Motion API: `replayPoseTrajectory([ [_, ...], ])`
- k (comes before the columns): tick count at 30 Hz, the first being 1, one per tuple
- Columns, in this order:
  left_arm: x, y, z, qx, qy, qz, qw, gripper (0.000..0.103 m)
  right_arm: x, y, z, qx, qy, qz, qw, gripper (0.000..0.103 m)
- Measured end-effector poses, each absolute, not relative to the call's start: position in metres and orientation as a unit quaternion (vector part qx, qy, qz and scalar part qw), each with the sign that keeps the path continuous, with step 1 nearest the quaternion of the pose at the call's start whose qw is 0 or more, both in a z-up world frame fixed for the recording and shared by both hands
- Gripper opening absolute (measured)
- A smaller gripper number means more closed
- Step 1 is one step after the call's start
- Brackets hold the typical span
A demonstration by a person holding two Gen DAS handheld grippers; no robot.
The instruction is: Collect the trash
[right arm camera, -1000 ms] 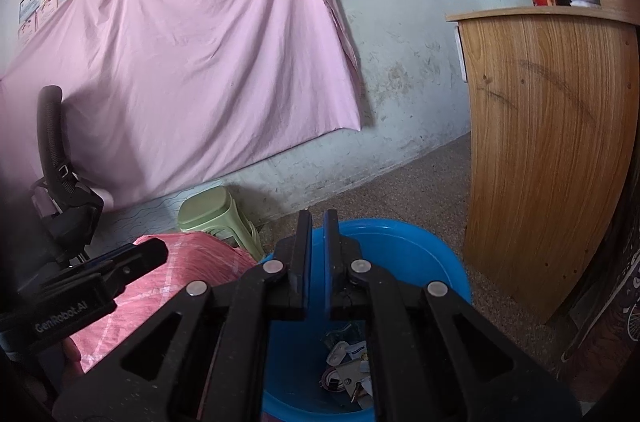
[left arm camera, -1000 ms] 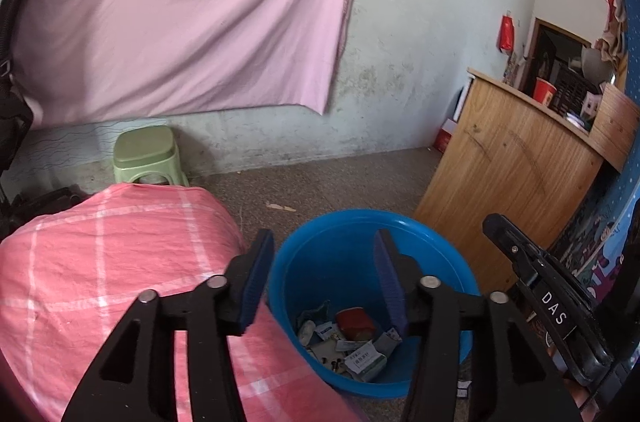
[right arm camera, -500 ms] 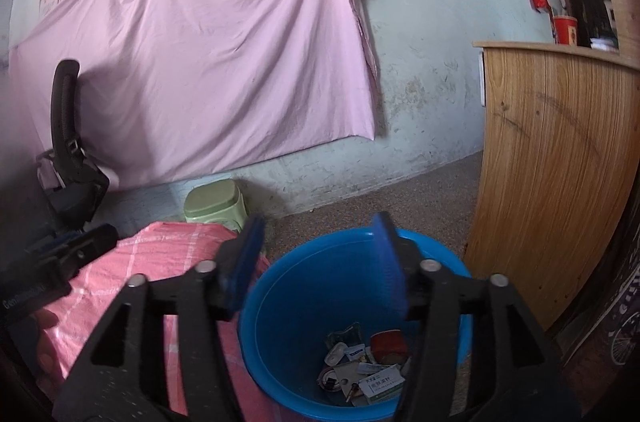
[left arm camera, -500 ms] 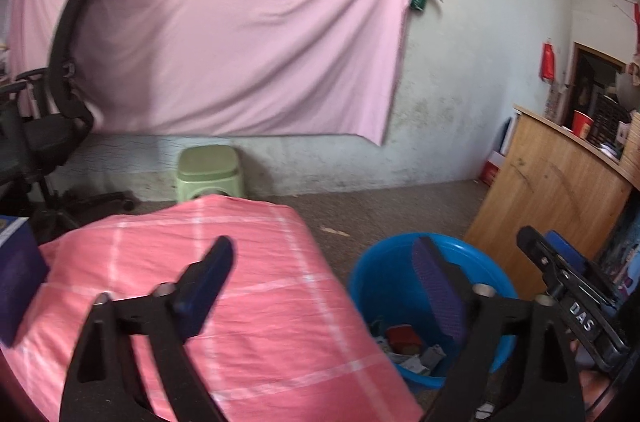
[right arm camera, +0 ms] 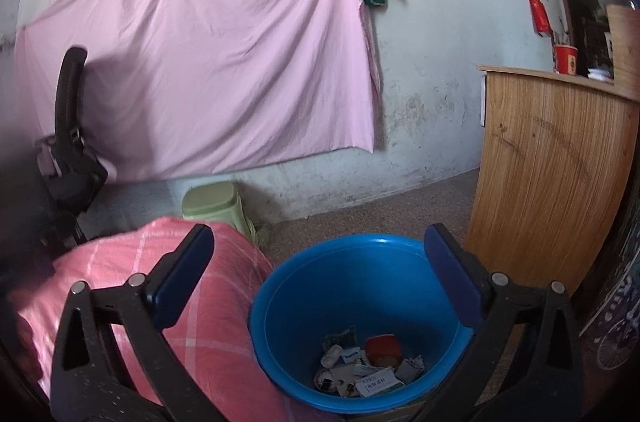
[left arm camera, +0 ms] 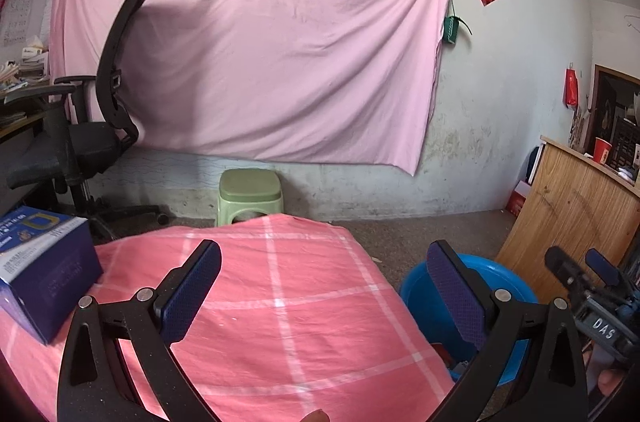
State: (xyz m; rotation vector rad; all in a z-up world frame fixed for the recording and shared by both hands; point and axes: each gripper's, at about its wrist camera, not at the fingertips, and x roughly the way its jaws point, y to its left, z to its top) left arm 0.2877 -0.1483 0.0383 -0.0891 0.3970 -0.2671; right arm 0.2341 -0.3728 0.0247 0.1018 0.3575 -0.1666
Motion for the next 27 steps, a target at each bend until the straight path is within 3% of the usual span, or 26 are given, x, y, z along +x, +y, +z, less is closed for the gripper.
replayPoseTrajectory([
  [27, 0.189, -0.095, 0.062, -0.034, 0.180, -0.110, 0.977, 0.101, 0.150, -0.330, 0.047, 0.031, 0.171, -0.016, 0.985, 0.103],
])
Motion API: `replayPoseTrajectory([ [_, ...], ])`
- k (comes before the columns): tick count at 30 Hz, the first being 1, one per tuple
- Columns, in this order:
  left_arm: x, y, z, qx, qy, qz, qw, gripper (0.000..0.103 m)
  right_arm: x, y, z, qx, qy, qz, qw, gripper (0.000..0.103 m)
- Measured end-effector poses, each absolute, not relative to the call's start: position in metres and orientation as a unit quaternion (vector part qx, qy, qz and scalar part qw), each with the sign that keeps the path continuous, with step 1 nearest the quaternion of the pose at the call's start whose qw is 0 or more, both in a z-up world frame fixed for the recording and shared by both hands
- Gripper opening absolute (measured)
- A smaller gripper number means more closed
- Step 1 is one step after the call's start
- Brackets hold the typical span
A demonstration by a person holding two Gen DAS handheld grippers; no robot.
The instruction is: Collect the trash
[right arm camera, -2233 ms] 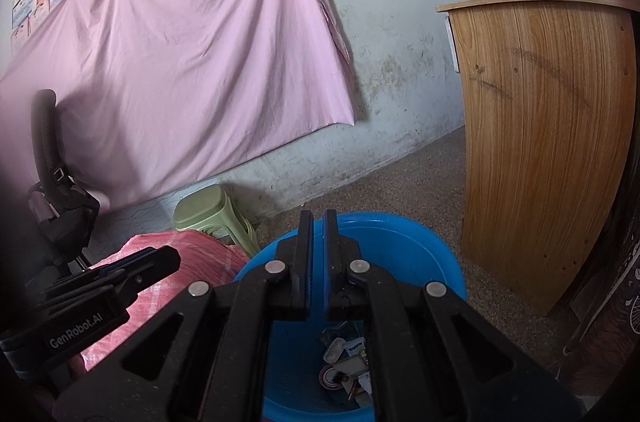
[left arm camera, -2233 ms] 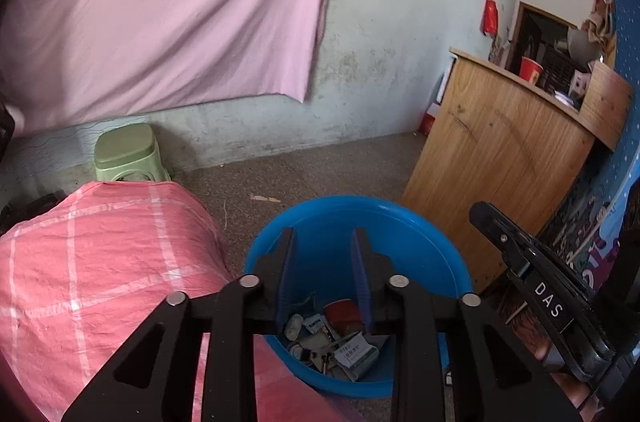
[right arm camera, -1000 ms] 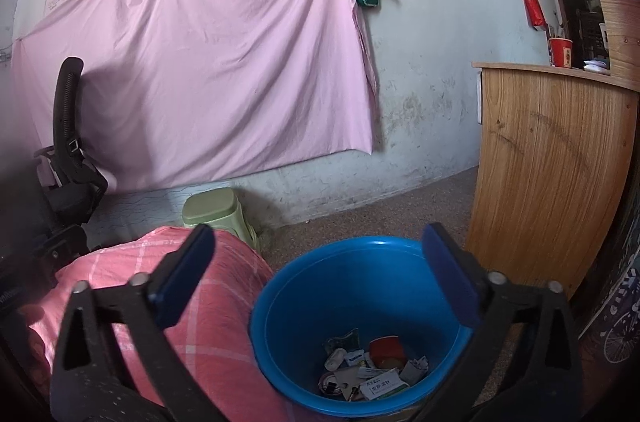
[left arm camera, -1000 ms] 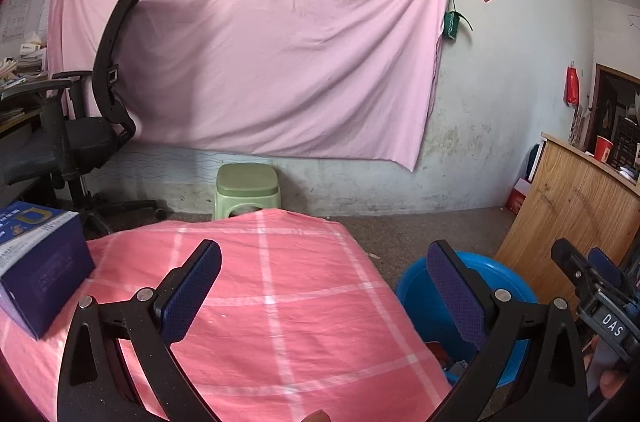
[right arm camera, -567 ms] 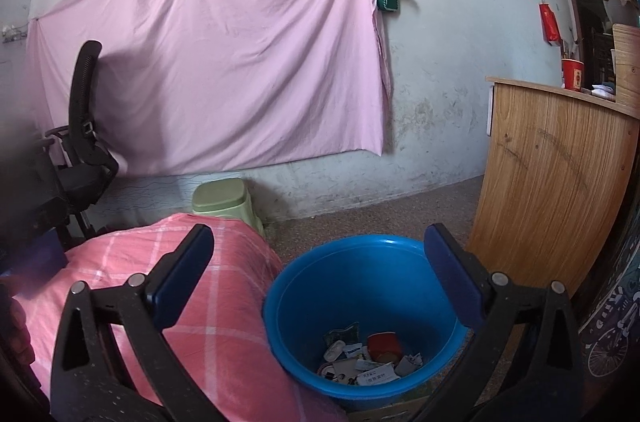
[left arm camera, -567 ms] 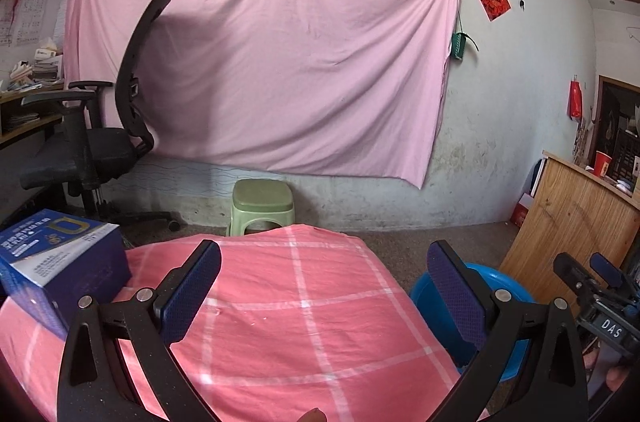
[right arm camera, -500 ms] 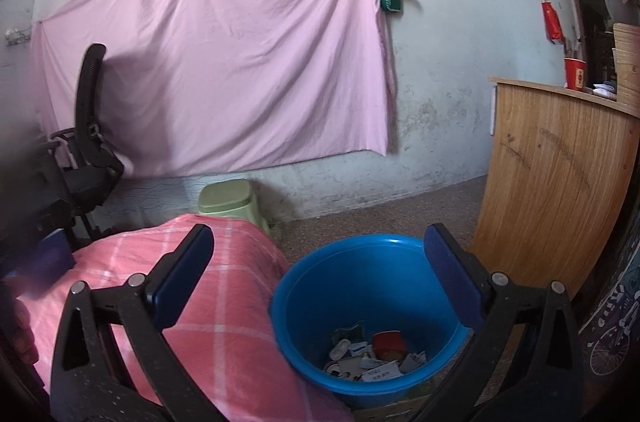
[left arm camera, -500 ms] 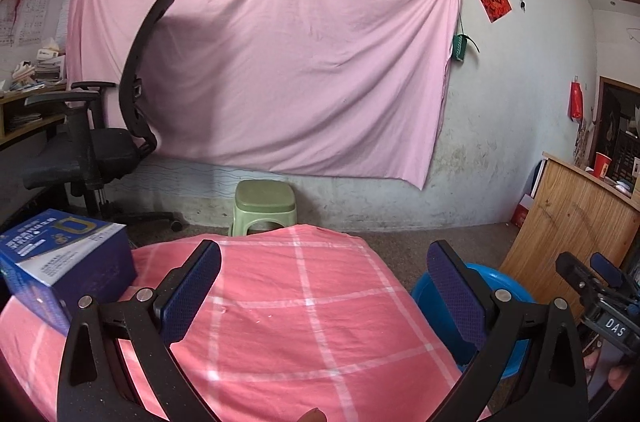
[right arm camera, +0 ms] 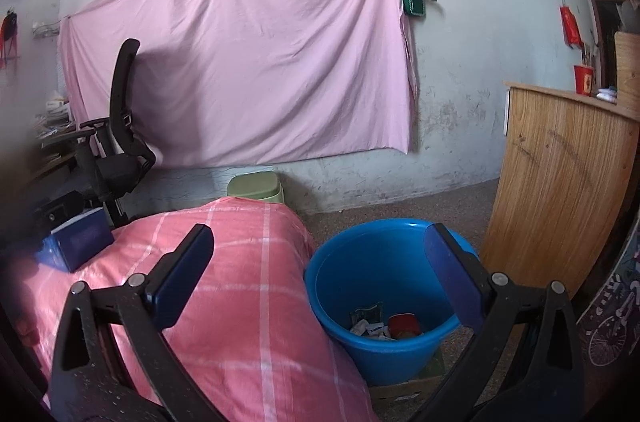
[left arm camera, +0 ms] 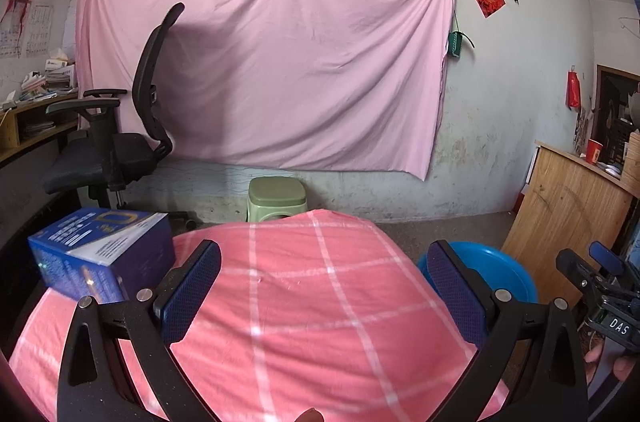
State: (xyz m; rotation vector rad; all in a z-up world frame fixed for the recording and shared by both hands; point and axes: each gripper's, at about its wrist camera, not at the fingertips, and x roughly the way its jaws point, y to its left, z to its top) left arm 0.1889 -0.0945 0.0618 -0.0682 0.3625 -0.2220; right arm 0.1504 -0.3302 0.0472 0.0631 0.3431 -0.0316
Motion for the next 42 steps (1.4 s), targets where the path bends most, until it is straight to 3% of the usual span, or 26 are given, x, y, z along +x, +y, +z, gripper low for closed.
replayPoseTrajectory([
  [27, 0.045, -0.040, 0.041, -0.059, 0.166, -0.042, 0.983, 0.101, 0.035, -0.268, 0.043, 0.023, 0.147, 0.046, 0.988, 0.103],
  [42, -0.013, -0.021, 0.022, -0.048, 0.137, -0.007, 0.989, 0.101, -0.026, -0.249, 0.029, 0.027, 0.092, 0.032, 0.995, 0.103],
])
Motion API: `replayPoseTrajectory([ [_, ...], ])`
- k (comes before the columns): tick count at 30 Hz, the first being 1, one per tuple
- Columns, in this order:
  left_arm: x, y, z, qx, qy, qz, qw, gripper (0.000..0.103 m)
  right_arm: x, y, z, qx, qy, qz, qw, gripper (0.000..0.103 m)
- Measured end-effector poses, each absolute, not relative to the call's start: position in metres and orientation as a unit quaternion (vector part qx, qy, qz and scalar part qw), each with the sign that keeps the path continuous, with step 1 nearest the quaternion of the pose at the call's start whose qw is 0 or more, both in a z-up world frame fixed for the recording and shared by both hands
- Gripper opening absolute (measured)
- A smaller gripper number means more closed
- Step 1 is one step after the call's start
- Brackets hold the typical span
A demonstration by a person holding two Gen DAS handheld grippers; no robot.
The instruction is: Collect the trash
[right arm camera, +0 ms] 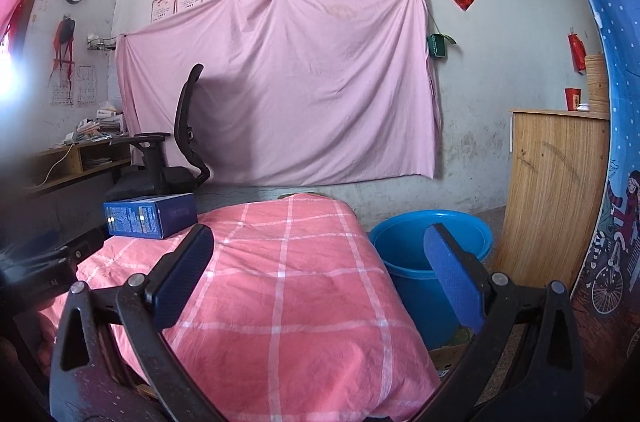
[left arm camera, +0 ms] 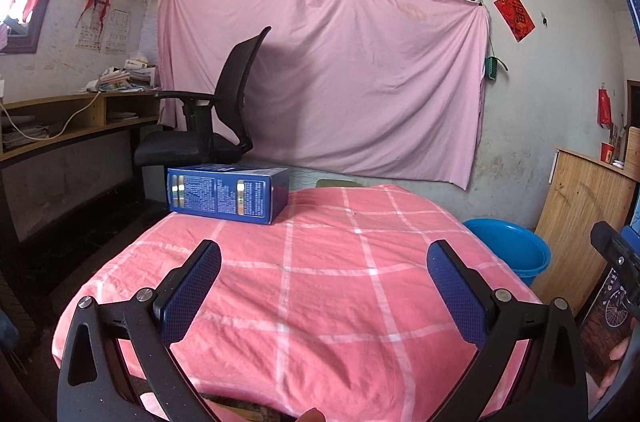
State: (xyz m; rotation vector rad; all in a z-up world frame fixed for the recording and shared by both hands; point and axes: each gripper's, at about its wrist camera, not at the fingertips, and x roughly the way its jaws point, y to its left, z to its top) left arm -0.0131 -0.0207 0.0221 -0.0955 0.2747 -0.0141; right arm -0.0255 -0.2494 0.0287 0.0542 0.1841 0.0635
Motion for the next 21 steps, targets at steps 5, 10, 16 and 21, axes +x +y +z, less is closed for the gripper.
replayPoseTrajectory([
  [5, -0.032, -0.013, 0.011, -0.061, 0.128, -0.007, 0.990, 0.101, -0.037, -0.246, 0.017, 0.024, 0.095, 0.035, 0.995, 0.103],
  [10, -0.045, -0.013, 0.000, -0.053, 0.128, 0.006, 0.990, 0.101, -0.042, -0.230, 0.000, -0.012, 0.126, 0.046, 0.991, 0.103],
  [16, -0.054, -0.013, -0.005, -0.079, 0.128, 0.009, 0.989, 0.101, -0.045, -0.225, -0.004, -0.031, 0.126, 0.046, 0.991, 0.103],
  [21, -0.058, -0.025, -0.005, -0.063, 0.128, 0.010, 0.990, 0.101, -0.049, -0.229, -0.002, -0.018, 0.120, 0.049, 0.991, 0.103],
])
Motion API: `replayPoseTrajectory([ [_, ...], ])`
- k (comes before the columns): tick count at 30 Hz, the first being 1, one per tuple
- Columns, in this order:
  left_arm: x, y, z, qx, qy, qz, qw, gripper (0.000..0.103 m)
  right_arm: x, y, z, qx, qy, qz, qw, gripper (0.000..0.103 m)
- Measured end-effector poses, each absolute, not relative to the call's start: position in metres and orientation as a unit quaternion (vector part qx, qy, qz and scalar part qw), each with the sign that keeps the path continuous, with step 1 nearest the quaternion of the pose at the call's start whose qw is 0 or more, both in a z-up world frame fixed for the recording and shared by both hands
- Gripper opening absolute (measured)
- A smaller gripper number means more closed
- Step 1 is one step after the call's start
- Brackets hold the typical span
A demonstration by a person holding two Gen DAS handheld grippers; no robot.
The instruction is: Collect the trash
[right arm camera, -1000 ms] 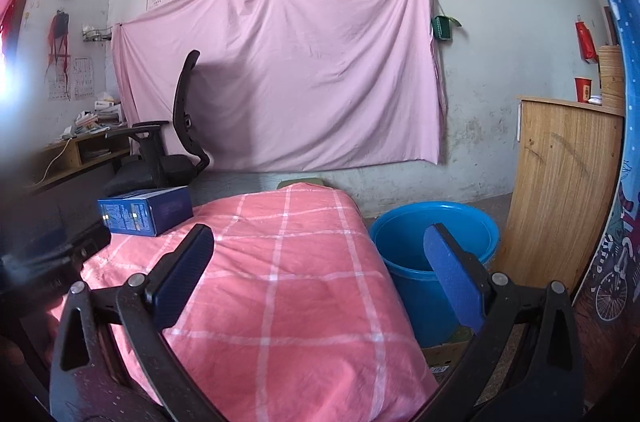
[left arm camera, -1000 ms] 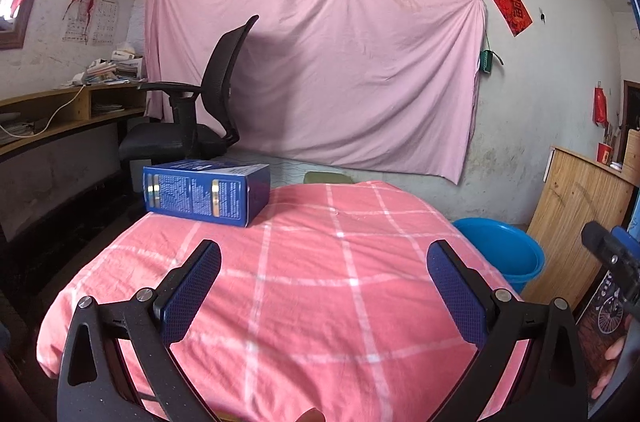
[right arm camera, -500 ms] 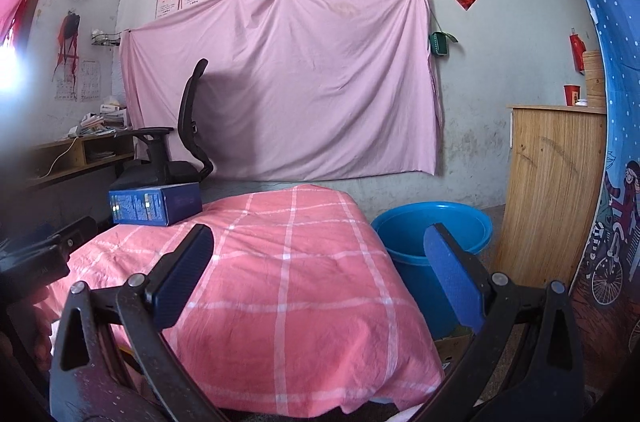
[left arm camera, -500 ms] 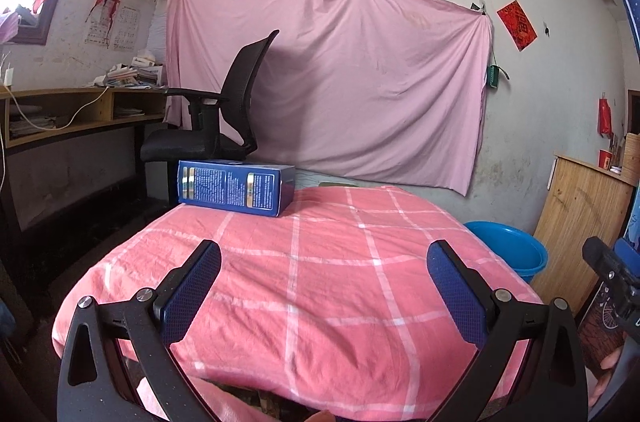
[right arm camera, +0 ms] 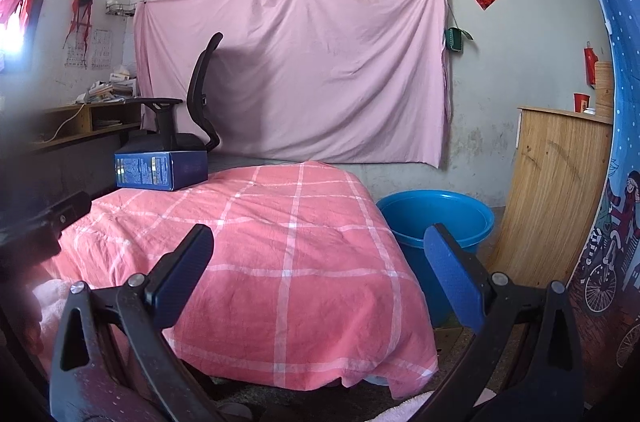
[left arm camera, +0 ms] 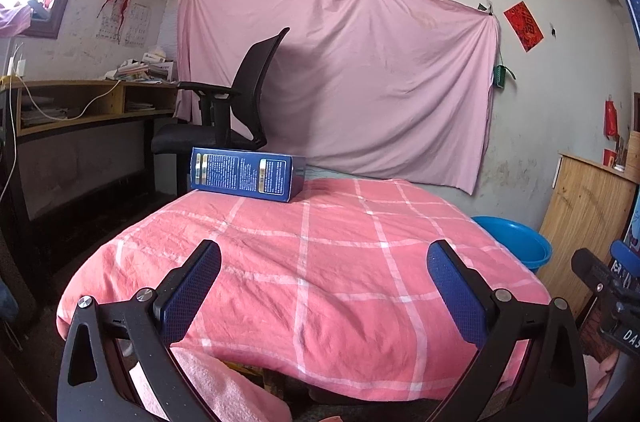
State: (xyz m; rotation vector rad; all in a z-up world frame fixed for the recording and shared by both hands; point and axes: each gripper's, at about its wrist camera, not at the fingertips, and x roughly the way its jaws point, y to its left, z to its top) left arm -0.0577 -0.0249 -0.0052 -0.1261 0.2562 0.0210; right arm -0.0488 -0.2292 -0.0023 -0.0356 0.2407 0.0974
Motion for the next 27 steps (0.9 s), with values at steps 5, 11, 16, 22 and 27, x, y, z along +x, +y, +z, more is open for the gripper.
replayPoseTrajectory([
  [5, -0.053, -0.034, -0.009, -0.049, 0.137, 0.006, 0.989, 0.101, -0.052, -0.234, -0.002, -0.015, 0.114, 0.046, 0.992, 0.103],
  [11, -0.048, -0.030, -0.013, -0.057, 0.151, -0.001, 0.987, 0.101, -0.052, -0.239, -0.002, -0.006, 0.116, 0.034, 0.993, 0.103],
  [16, -0.049, -0.029, -0.014, -0.057, 0.149, -0.001, 0.987, 0.101, -0.049, -0.244, -0.004, 0.003, 0.122, 0.031, 0.992, 0.103],
  [22, -0.051, -0.030, -0.014, -0.047, 0.143, -0.002, 0.989, 0.101, -0.049, -0.242, -0.003, 0.000, 0.123, 0.034, 0.992, 0.103],
  [27, -0.053, -0.036, -0.014, -0.035, 0.135, -0.006, 0.990, 0.101, -0.050, -0.242, -0.002, 0.000, 0.121, 0.033, 0.992, 0.103],
])
